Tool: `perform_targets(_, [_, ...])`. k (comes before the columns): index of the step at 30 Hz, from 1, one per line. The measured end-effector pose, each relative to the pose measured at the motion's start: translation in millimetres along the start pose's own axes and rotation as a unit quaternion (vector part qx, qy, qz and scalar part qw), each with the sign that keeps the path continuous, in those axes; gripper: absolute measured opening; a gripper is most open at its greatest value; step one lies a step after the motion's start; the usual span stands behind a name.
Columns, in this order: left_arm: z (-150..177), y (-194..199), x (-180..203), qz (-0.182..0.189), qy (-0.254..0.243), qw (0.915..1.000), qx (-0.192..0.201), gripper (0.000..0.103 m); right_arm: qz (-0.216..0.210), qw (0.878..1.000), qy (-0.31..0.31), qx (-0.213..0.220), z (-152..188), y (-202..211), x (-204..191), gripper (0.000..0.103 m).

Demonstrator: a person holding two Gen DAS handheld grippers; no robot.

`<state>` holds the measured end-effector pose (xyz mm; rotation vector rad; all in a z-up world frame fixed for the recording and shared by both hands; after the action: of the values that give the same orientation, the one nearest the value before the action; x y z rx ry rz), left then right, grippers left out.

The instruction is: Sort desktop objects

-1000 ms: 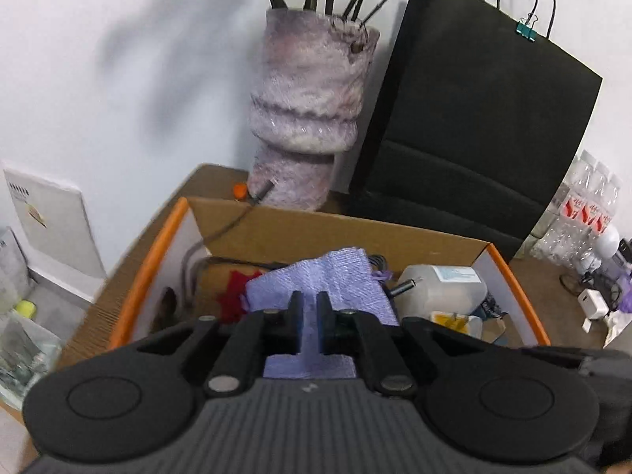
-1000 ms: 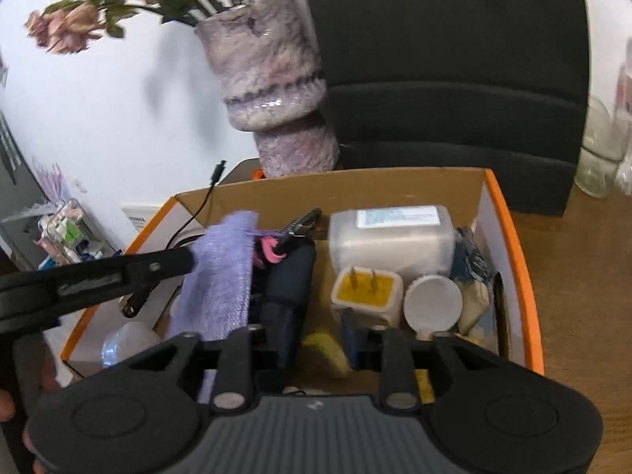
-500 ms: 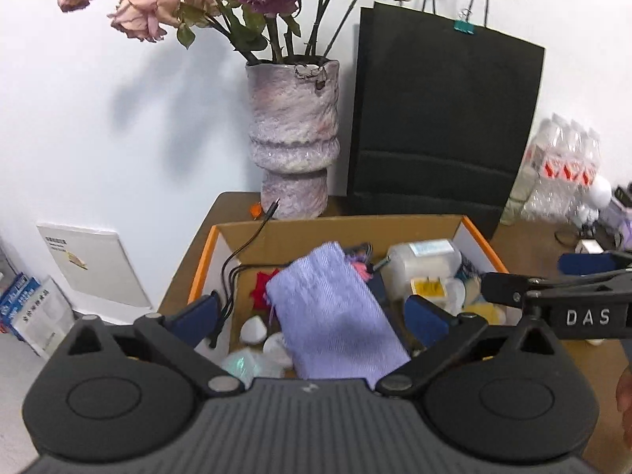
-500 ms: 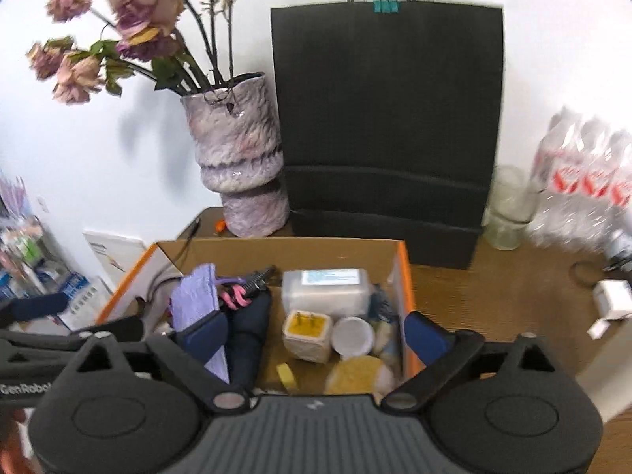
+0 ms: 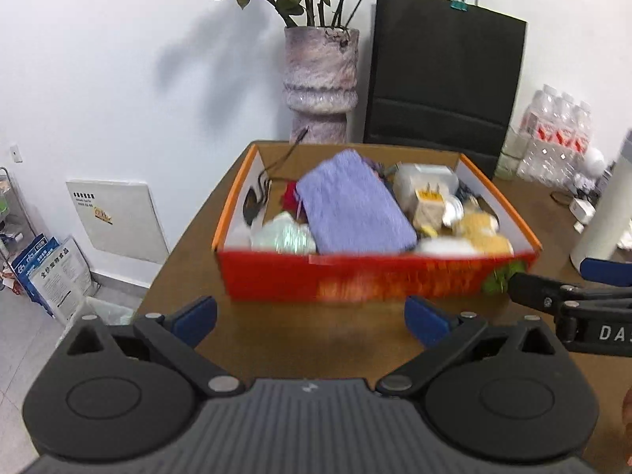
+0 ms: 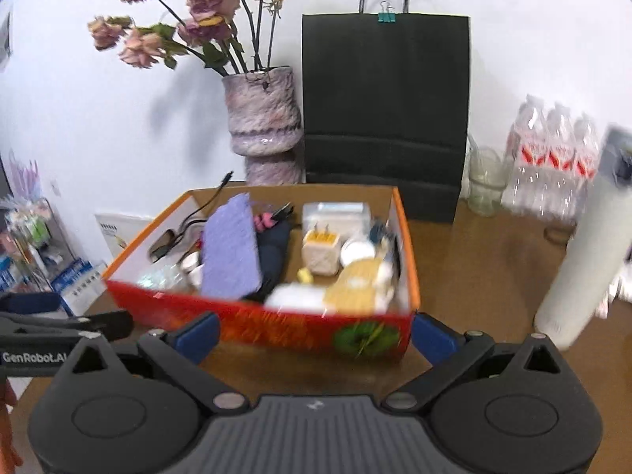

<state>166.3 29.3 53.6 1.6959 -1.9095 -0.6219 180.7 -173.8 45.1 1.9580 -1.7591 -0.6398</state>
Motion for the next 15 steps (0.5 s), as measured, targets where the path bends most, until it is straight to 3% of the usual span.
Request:
perform_targets(9, [77.7,31.9,0.5,0.004,0.007,0.9999,0.014,0.103,0.004,1.0,0.018,0.009,79.5,41.3,-17.1,0.103])
perform_targets(15, [123.3,33.6,2.7,0.004,0.005,1.0,-0.006,0.103,0.028,0.999,0.042,0.008,120.2,53.9,-13.3,0.103])
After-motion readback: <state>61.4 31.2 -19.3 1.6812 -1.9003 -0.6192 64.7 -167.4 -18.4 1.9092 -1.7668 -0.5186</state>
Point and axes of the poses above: each gripper's, at about its wrist camera, not at the fingertips, and y roughly against the way its jaws point, x to its right, z to its underside, the point moved 8 cm from there along -y, roughly the way its jaws point, and after that the axes turned 5 degrees about z, right-handed, at the moved point
